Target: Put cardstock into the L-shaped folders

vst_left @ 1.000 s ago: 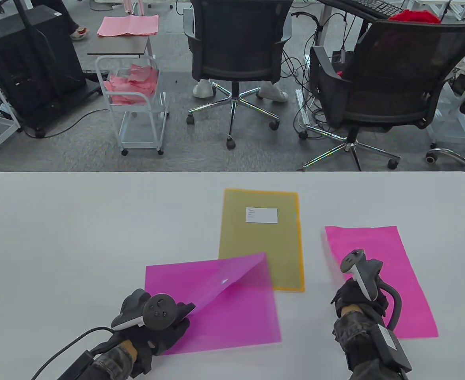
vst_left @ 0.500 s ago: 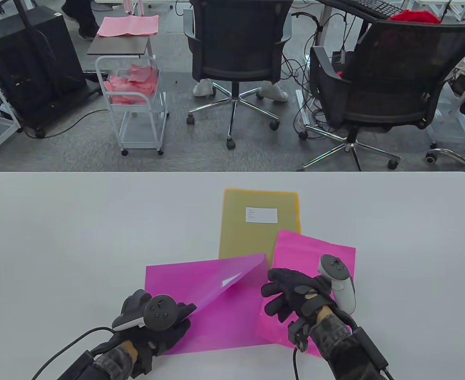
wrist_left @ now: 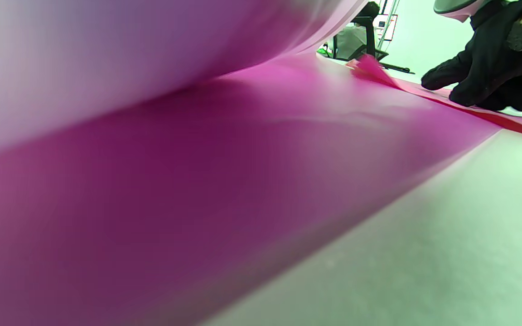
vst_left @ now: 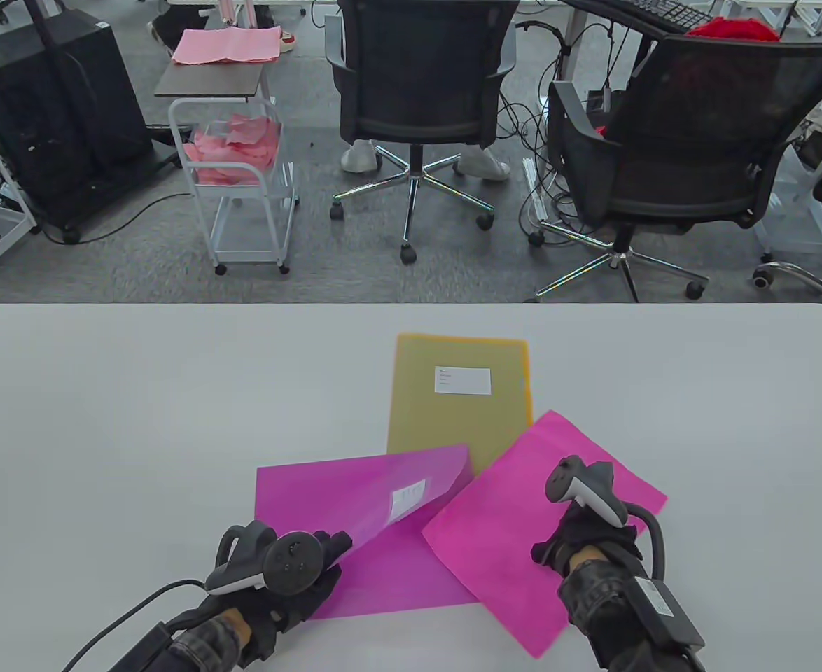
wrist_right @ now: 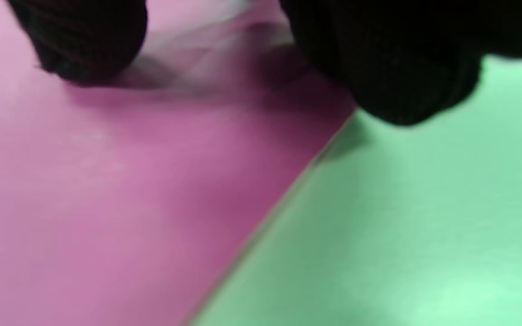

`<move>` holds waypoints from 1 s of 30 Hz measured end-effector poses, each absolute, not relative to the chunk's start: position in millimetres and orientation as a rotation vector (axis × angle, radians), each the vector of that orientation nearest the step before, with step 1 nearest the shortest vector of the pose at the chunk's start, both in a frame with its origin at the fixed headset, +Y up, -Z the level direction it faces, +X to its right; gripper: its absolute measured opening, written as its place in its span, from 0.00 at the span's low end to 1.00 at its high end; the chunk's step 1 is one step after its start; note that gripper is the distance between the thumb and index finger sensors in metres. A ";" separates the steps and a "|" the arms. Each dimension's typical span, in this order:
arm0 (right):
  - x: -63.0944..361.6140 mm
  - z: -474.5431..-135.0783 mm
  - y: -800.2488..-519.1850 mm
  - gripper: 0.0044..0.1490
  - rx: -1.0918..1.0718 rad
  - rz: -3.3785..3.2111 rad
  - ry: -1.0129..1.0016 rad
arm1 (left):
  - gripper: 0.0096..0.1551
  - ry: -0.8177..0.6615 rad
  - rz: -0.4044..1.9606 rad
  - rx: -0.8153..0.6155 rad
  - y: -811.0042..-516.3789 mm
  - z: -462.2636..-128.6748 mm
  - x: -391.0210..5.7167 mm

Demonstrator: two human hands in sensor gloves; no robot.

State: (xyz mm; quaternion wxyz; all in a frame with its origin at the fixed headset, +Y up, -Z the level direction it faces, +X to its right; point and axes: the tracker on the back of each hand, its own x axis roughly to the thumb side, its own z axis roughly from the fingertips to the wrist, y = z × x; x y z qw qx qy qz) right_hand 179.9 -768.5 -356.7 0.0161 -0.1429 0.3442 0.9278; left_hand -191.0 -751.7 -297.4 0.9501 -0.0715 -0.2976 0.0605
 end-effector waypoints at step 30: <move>240.0 -353.4 -773.3 0.57 -0.357 1.912 0.907 | 0.33 -0.600 0.114 -0.020 -739.9 -298.6 -198.6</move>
